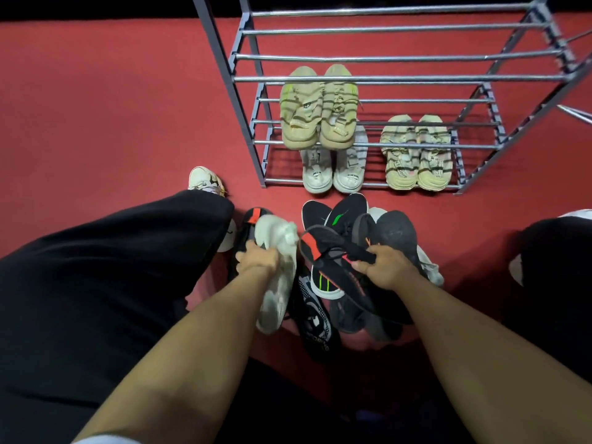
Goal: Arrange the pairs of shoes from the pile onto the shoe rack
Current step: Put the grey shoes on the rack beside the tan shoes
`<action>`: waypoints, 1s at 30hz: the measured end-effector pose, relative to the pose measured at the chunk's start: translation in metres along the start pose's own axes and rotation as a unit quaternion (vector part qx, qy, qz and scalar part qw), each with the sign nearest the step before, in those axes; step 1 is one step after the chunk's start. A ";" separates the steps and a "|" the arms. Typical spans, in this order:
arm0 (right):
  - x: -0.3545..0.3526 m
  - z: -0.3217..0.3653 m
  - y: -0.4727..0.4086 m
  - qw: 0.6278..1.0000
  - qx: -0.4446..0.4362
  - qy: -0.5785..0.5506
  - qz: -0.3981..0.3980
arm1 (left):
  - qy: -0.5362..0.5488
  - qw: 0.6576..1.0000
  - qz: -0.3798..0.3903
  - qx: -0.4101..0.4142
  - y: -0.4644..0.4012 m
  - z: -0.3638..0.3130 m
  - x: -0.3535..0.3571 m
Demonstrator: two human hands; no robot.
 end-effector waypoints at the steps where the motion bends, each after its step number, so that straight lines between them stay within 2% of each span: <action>1: 0.001 0.000 0.000 1.000 0.006 -0.018 -0.007 | 0.010 0.999 -0.038 0.017 0.005 -0.012 -0.014; 4: 0.005 0.008 -0.004 0.999 0.015 -0.037 -0.024 | 0.065 0.990 -0.107 0.063 0.015 -0.053 -0.058; 6: 0.009 0.019 -0.006 0.999 0.011 -0.044 -0.012 | 0.149 0.981 -0.111 0.045 0.015 -0.069 -0.081; 8: 0.016 0.030 -0.004 1.000 -0.007 -0.024 0.012 | 0.291 0.955 -0.054 -0.013 0.016 -0.074 -0.089; 10: 0.015 0.042 -0.002 0.999 -0.032 -0.015 -0.008 | 0.396 0.917 0.011 -0.041 0.019 -0.074 -0.087; 12: 0.006 0.057 0.000 0.991 -0.061 -0.102 -0.058 | 0.451 0.889 0.052 -0.053 0.021 -0.069 -0.076; 14: 0.000 0.071 0.002 0.946 -0.050 -0.318 -0.038 | 0.478 0.870 0.092 -0.080 0.021 -0.060 -0.055; 16: 0.001 0.082 0.003 0.858 -0.012 -0.512 0.038 | 0.490 0.856 0.131 -0.099 0.021 -0.054 -0.032; 17: 0.001 0.084 0.003 0.825 -0.004 -0.562 0.062 | 0.487 0.855 0.144 -0.100 0.022 -0.053 -0.021; 19: 0.000 0.083 0.004 0.793 0.002 -0.605 0.070 | 0.468 0.864 0.160 -0.090 0.023 -0.051 -0.005; 22: -0.004 0.064 0.002 0.775 0.026 -0.631 0.002 | 0.457 0.865 0.200 -0.054 0.030 -0.056 0.006; 26: -0.018 0.043 0.000 0.705 0.081 -0.703 -0.048 | 0.464 0.863 0.199 -0.011 0.031 -0.075 -0.002; 28: -0.027 0.035 0.003 0.694 0.099 -0.710 -0.066 | 0.461 0.864 0.201 -0.007 0.026 -0.079 -0.007; 30: -0.032 0.028 0.005 0.690 0.104 -0.713 -0.075 | 0.423 0.880 0.215 -0.015 0.025 -0.078 -0.003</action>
Point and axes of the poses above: each hand's wrist, its own y-axis away from the middle knuckle, its own x-axis out of the palm, z = x × y, the point moved 6 cm from there along -y, towards the middle knuckle, and after that the axes turned 2 degrees about -x, right-handed, at the moved point
